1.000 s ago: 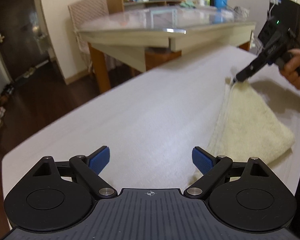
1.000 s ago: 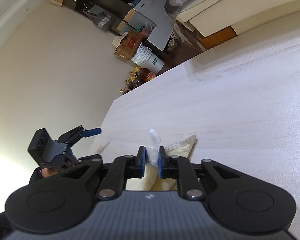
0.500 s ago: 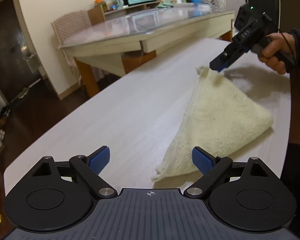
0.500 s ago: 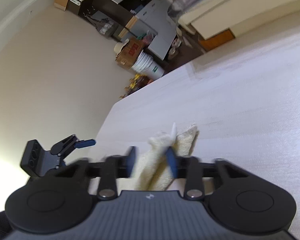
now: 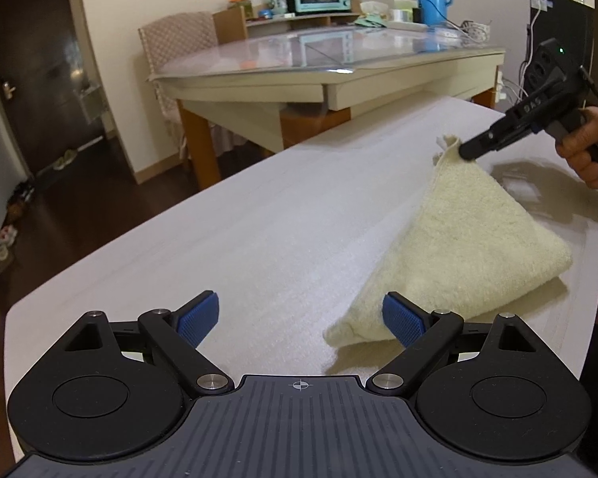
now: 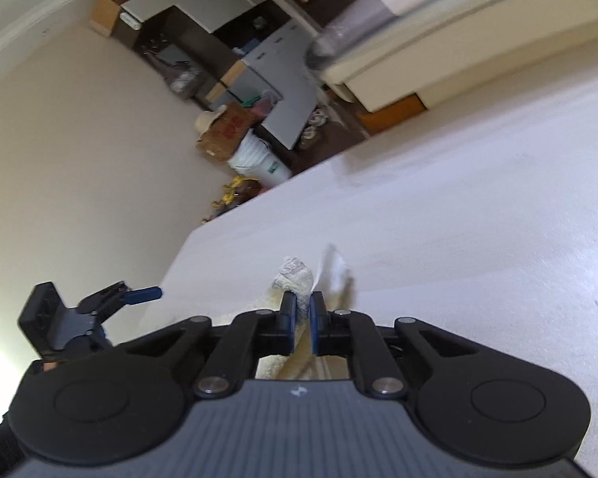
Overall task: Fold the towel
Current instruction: 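Carry the tagged corner across the triangle with the right gripper, release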
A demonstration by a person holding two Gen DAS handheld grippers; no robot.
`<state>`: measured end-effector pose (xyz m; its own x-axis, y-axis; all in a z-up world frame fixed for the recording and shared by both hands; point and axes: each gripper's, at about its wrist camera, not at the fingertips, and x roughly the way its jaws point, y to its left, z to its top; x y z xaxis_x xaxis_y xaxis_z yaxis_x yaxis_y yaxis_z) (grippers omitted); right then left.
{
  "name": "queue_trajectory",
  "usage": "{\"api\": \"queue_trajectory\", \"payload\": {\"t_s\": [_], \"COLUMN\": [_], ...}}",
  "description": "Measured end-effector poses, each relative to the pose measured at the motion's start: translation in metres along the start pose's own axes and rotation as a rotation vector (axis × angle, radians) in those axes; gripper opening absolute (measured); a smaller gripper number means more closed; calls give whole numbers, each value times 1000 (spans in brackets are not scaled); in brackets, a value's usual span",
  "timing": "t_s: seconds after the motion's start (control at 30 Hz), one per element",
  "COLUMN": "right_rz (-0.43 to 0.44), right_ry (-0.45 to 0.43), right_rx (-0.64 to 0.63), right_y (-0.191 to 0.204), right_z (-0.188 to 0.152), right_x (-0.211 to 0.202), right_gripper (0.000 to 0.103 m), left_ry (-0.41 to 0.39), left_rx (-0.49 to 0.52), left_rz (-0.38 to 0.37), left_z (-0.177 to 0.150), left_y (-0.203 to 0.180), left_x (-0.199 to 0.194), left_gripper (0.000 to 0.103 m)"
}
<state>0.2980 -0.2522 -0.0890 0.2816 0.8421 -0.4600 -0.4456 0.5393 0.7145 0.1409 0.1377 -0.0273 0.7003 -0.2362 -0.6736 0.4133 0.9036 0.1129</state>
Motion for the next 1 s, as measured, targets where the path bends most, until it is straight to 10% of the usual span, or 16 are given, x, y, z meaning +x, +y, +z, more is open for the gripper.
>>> {"api": "queue_trajectory", "payload": {"t_s": [0.33,0.87,1.0], "right_rz": [-24,-13,3], "right_ry": [-104,6,-1], "right_rx": [-32,-19,-63], "right_y": [11,11,25], "right_z": [6,7,2], "right_x": [-20,24,13], "right_gripper": [18,15,34], "left_ry": [1,10,11], "left_rx": [-56,-8,-34], "left_rz": [30,57,51], "left_z": [-6,-10,-6], "left_y": [4,1,8], "left_x": [1,12,14], "left_gripper": [93,98,98]}}
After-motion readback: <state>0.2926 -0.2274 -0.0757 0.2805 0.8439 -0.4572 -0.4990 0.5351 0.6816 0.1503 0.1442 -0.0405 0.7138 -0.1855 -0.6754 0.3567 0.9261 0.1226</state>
